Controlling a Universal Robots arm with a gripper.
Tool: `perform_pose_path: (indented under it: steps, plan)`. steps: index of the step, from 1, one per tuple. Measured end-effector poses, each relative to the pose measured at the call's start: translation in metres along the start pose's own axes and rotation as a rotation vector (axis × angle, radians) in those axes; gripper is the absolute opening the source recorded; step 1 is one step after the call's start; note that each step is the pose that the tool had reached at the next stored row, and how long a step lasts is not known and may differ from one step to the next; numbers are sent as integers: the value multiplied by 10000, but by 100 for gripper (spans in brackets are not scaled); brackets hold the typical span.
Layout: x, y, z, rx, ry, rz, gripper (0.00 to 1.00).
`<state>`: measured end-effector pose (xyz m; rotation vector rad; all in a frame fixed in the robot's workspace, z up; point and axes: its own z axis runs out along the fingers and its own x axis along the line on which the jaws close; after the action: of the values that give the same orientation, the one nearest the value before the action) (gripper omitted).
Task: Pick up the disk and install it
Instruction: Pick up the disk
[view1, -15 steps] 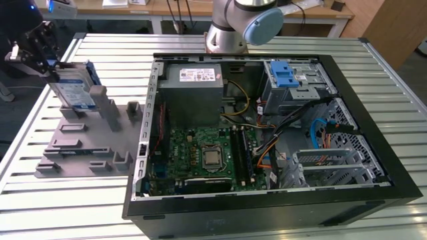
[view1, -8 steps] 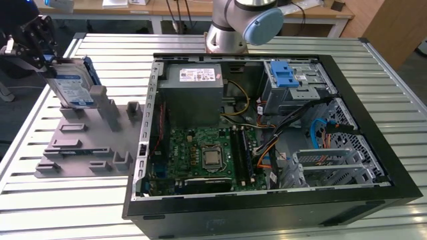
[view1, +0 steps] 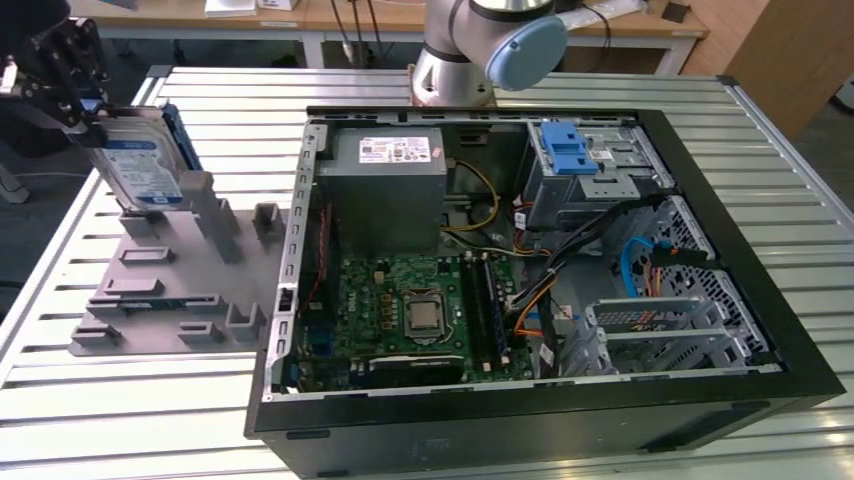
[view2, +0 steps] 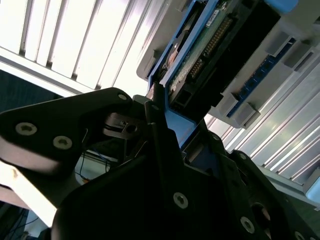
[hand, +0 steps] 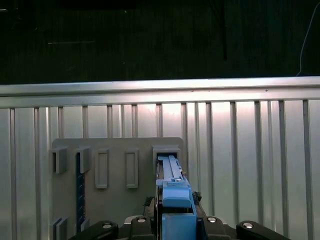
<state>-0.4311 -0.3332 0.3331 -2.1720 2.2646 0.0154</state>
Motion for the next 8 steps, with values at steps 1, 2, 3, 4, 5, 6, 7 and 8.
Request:
perform_pose_path:
  steps: [1, 2, 3, 4, 5, 6, 7, 8]
  plan:
    - [0, 0, -14, 1, 0, 0, 36]
    - [0, 0, -29, 0, 0, 1, 36]
    - [-1, 0, -48, 0, 0, 1, 36]
    - [-1, 0, -63, 1, 0, 1, 36]
    - [-1, 0, -77, 0, 0, 0, 36]
    - [-1, 0, -87, 1, 0, 0, 36]
    - [-1, 1, -92, 3, -1, 0, 36]
    - [-1, 1, -98, 3, -1, 0, 36]
